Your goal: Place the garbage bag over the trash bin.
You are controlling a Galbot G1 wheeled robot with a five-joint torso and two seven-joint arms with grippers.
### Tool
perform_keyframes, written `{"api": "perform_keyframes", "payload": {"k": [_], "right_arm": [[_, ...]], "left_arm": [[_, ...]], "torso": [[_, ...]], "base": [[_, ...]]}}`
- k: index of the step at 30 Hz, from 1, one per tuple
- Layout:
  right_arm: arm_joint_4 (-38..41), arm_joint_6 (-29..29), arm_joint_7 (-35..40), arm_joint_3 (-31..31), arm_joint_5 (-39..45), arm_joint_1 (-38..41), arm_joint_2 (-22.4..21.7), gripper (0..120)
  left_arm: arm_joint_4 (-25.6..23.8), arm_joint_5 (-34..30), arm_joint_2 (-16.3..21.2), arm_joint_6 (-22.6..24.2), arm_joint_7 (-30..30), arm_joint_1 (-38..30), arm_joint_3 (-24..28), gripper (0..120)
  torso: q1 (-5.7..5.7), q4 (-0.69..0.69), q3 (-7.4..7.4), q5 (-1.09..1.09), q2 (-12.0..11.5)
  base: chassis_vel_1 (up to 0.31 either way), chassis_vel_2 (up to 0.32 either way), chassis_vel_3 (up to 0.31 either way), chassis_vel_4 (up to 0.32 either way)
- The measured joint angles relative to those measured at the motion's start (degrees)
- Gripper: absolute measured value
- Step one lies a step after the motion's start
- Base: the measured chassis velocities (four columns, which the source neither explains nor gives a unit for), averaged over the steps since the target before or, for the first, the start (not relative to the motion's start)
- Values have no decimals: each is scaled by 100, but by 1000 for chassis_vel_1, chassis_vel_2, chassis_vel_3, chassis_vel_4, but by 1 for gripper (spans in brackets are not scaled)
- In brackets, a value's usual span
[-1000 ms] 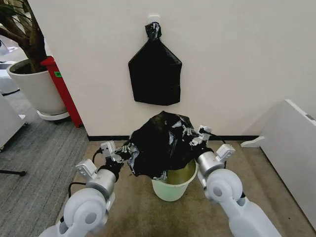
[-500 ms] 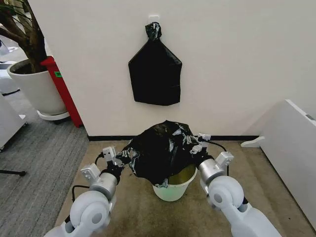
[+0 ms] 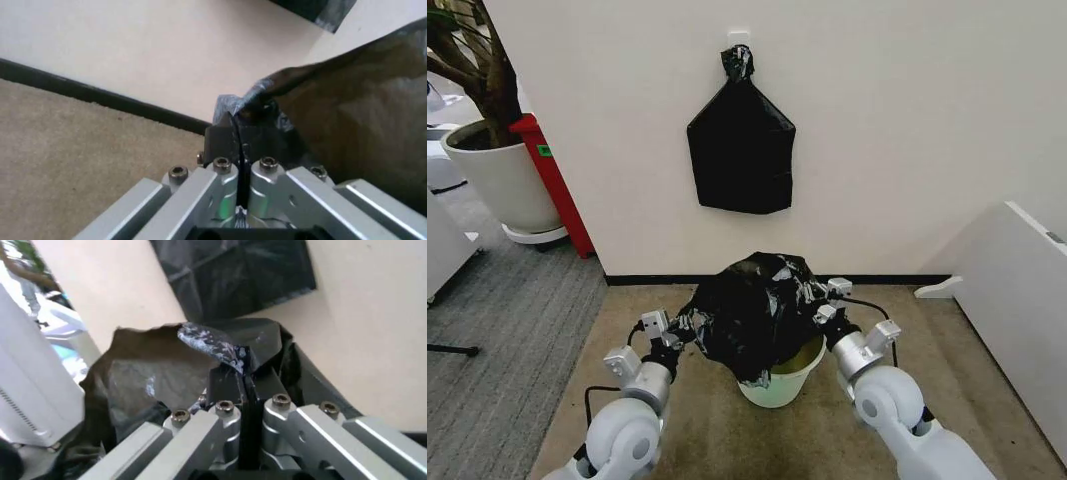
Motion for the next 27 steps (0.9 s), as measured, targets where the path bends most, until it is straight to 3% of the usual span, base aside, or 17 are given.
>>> {"api": "perform_keyframes", "payload": {"k": [4,14,27], "right_arm": [[-138,-308,548,-9,-26,11,57,0],[-127,-475,787,49,-207,-135,85,0],[-273,101,-23,137,-720,-381,128,0]], "left_arm": [[160,134,-16,-32,39,-16,3,0],[216,245,-47,-8,63,-18,29,0],[390,639,-141,25,178,149,72,0]], "torso": [[0,0,0,0,0],[0,0,0,0,0],[0,0,0,0,0]], "base": [[0,0,0,0],[0,0,0,0],[0,0,0,0]]}}
